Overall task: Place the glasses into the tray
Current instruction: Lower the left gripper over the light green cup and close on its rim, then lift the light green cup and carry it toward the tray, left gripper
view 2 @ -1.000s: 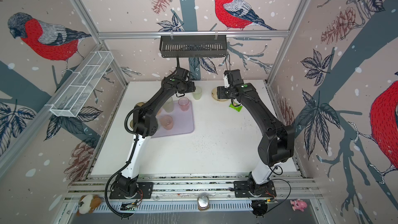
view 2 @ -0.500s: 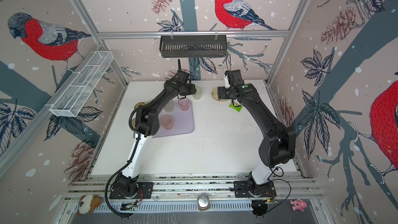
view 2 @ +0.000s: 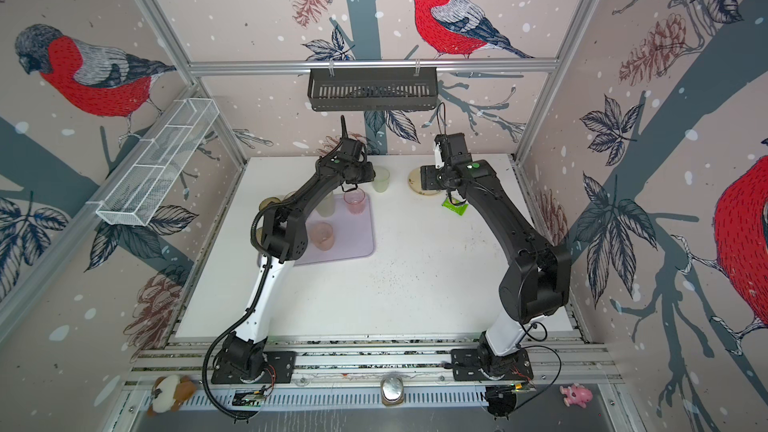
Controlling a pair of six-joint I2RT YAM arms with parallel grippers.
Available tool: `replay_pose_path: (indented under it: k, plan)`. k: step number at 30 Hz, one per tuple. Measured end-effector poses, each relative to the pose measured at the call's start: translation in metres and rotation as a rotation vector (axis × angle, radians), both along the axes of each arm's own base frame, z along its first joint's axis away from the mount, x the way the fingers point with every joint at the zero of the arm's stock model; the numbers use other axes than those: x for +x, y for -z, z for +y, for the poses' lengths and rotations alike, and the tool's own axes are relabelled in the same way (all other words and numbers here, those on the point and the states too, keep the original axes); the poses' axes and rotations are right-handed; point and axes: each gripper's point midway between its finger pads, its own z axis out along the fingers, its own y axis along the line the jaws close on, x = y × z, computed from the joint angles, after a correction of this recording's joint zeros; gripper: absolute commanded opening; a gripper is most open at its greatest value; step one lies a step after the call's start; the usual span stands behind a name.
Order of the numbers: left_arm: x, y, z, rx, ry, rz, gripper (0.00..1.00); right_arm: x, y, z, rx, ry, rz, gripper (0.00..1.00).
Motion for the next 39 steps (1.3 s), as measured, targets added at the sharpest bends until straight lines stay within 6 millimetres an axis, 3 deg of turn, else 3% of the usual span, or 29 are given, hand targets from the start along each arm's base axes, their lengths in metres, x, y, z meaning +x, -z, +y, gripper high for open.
replay_pose_path:
  k: [6, 39]
  plan:
    - [-0.001, 0.000, -0.002, -0.008, 0.009, 0.003, 0.38, 0.001, -0.003, 0.000, 0.000, 0.002, -0.008, 0.93]
    - [-0.001, 0.000, -0.002, -0.002, 0.016, -0.001, 0.13, 0.000, -0.012, 0.001, -0.007, -0.017, -0.034, 0.94]
